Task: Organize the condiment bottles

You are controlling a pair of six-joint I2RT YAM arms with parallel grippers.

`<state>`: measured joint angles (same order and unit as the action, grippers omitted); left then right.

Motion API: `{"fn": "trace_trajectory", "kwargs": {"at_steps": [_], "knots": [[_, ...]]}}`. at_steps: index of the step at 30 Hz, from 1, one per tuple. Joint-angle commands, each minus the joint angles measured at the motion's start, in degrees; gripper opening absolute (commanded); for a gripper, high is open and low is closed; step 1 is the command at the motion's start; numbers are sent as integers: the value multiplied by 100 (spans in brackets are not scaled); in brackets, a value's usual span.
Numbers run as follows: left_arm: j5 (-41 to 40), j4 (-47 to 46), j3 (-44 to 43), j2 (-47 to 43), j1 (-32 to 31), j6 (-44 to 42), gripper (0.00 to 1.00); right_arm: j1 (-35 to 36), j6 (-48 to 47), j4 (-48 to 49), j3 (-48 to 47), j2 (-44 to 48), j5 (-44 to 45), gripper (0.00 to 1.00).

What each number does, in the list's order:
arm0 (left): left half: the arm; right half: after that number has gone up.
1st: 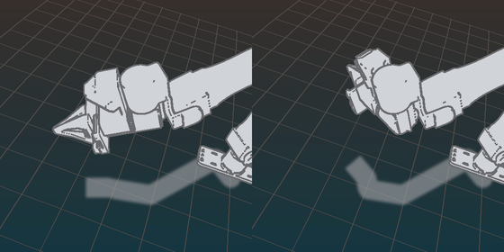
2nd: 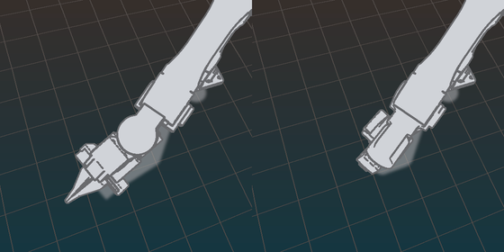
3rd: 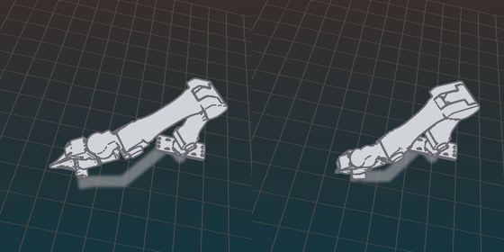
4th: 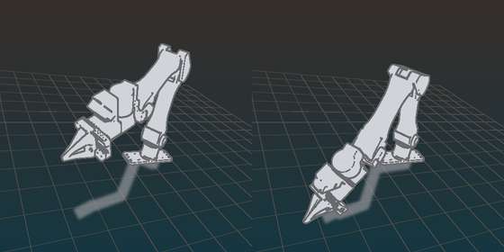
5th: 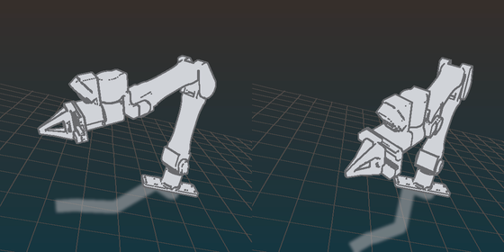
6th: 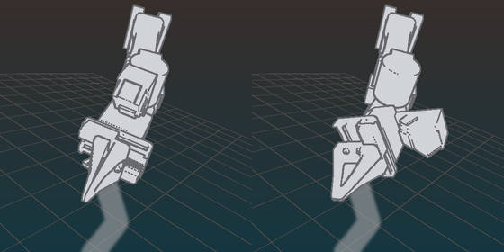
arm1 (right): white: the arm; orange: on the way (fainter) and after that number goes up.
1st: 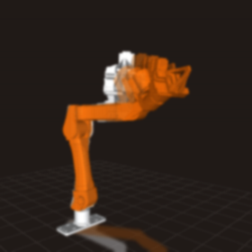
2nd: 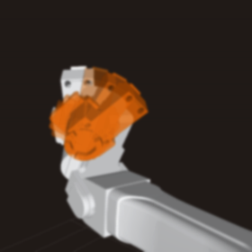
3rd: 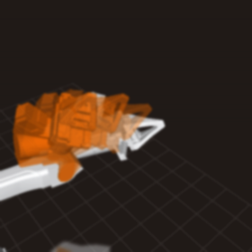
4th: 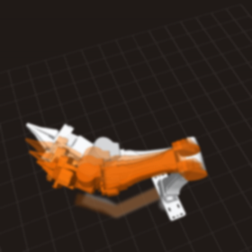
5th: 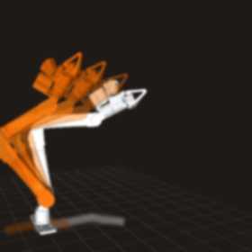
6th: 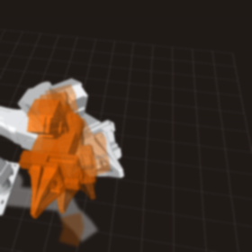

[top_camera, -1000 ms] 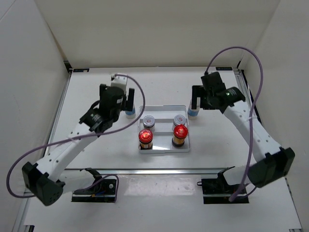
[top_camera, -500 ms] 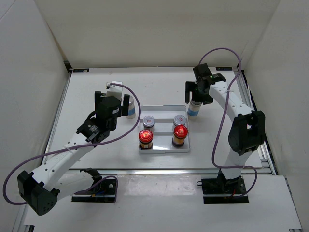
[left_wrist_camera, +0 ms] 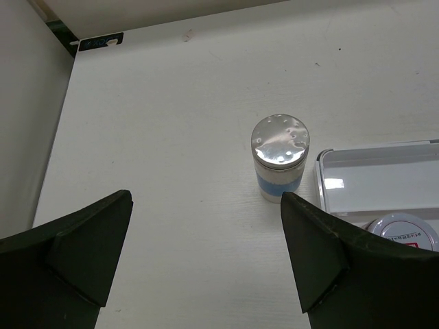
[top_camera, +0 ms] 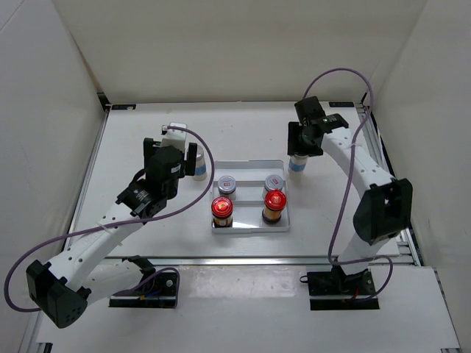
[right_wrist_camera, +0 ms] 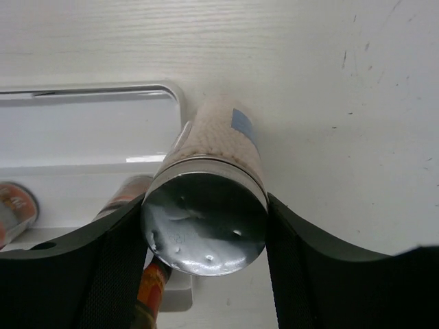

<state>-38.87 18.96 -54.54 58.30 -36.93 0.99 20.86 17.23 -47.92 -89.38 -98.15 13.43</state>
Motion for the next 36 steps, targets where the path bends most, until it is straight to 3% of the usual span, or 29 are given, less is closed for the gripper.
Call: {"fn": "trace_trajectory", "kwargs": {"at_steps": [1,9,29,30,31,36], "knots": [[-112,-86,-21,-144,-25,-20,100,373,-141,467,-255,832,388,23],[-112,-86,-21,-39,-25,-20,100,761,-273,521,-580,640,-68,20],[-112,-86,-21,14,-25,-20,100,867,43,846,176,-151,-789,21],[-112,-86,-21,67,-25,-20,100,867,43,846,176,-213,-789,29],[-112,-86,-21,67,-25,-20,100,867,43,846,176,-213,-789,55],[-112,-138,-21,120,-25,-20,100,867,43,601,1,-188,-396,98]]}}
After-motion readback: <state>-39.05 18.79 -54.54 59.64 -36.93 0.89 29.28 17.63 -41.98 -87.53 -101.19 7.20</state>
